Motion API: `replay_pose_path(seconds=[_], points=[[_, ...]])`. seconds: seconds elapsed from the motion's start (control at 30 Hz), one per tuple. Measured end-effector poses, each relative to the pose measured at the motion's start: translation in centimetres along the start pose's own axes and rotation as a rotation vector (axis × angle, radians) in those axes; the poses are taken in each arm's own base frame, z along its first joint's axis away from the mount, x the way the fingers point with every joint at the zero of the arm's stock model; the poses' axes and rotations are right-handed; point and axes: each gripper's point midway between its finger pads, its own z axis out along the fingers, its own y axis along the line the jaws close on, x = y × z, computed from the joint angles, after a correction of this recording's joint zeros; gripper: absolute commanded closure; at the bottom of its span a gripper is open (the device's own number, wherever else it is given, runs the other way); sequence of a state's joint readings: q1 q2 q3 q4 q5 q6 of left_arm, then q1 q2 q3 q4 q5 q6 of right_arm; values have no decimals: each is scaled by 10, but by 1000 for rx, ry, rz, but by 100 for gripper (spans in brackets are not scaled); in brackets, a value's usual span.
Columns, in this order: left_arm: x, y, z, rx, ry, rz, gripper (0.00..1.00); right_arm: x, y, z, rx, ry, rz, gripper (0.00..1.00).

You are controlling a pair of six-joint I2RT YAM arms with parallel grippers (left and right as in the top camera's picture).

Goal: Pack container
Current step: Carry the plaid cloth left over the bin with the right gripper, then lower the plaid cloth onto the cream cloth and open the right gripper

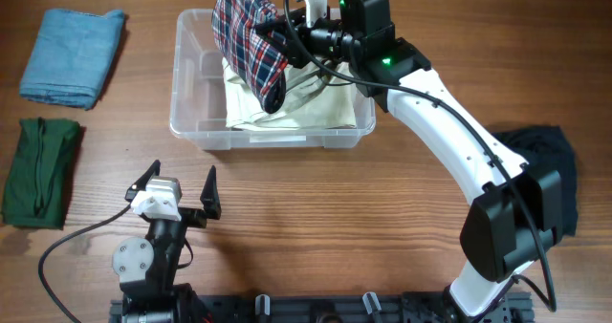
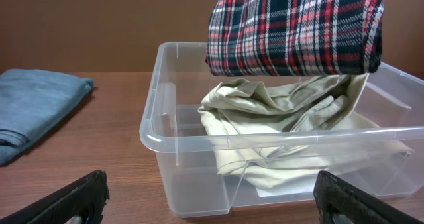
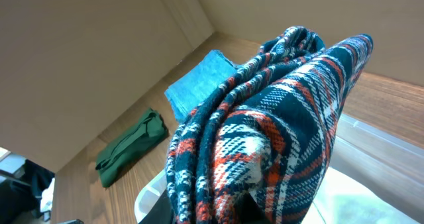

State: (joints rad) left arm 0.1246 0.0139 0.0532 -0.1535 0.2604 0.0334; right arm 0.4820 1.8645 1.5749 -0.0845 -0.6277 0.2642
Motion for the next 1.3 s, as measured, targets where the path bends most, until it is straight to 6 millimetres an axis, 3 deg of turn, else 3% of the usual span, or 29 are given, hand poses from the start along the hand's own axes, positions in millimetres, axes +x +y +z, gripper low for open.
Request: replay_pose_path(seconds=[0.3,0.4,0.57,0.67,0.7,0.9,1.07,1.3], points=[[0,0,0,0,0,0,0,8,-1,2,5,29,18,96],[0,0,0,0,0,0,0,19,-8,6,16,61,43,96],[0,0,0,0,0,0,0,49,-50,8,96,138,118,96],[0,0,0,0,0,0,0,49,-83,-9,179,137,146,96],[0,0,0,0,0,0,0,49,-105,-23,241,135,160,96],[0,0,0,0,0,0,0,45,-159,-60,402,119,144,96],[0,0,0,0,0,0,0,42,-177,-72,465,117,97,96],[0,0,0,0,0,0,0,43,-181,-73,494,127,51,96]])
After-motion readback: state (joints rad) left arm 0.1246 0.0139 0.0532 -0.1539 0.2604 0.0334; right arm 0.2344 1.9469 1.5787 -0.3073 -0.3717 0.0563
